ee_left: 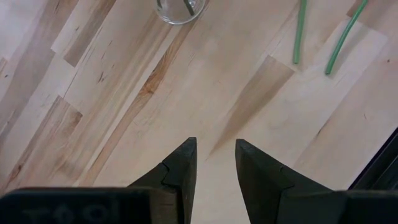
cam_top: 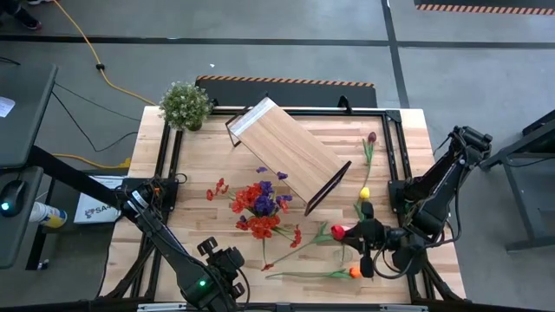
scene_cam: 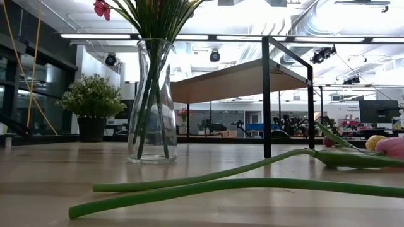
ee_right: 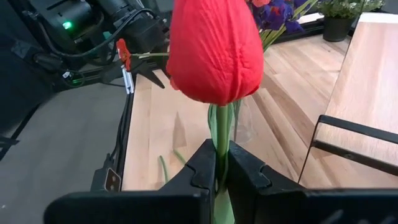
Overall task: Pick and place flowers into a vace then onto a shelf
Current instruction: Put the red tulip into the right transparent vase
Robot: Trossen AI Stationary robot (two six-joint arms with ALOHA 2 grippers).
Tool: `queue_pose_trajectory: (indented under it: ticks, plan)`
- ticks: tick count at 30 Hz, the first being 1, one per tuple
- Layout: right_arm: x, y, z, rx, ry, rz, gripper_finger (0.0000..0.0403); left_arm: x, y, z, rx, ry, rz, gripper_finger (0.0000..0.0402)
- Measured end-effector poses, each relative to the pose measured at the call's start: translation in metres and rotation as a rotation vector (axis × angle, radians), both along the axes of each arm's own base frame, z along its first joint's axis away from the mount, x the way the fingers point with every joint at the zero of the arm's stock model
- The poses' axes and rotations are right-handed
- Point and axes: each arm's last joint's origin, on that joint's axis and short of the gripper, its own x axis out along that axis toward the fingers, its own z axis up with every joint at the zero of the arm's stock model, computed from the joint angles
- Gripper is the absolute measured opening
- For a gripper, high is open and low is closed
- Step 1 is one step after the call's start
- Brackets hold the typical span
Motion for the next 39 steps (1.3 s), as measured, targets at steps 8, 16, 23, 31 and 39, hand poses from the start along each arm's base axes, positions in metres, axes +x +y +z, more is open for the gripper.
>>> queue_pose_trajectory:
  ticks: [8,16,23,31,39]
  plan:
    - [0.000,0.000,0.000,-0.002,0.001,0.001,0.0067,0.000,0.000,0.000,0.000,0.000,0.000,0.0145]
    - [0.000,0.000,0.000,-0.021,0.001,0.006,0.0120,0.000,0.000,0.000,0.000,0.000,0.000,0.0145]
    - [0.000,-0.007,0.007,-0.001,0.007,0.037,0.0135,0.000,0.000,0.000,0.000,0.000,0.000,0.0145]
    - [-0.006,-0.019,0.019,0.005,0.006,0.087,0.0136,0.000,0.000,0.000,0.000,0.000,0.000,0.0145]
    - [-0.016,-0.030,0.029,0.024,0.006,0.108,0.0135,0.000,0.000,0.000,0.000,0.000,0.000,0.0145]
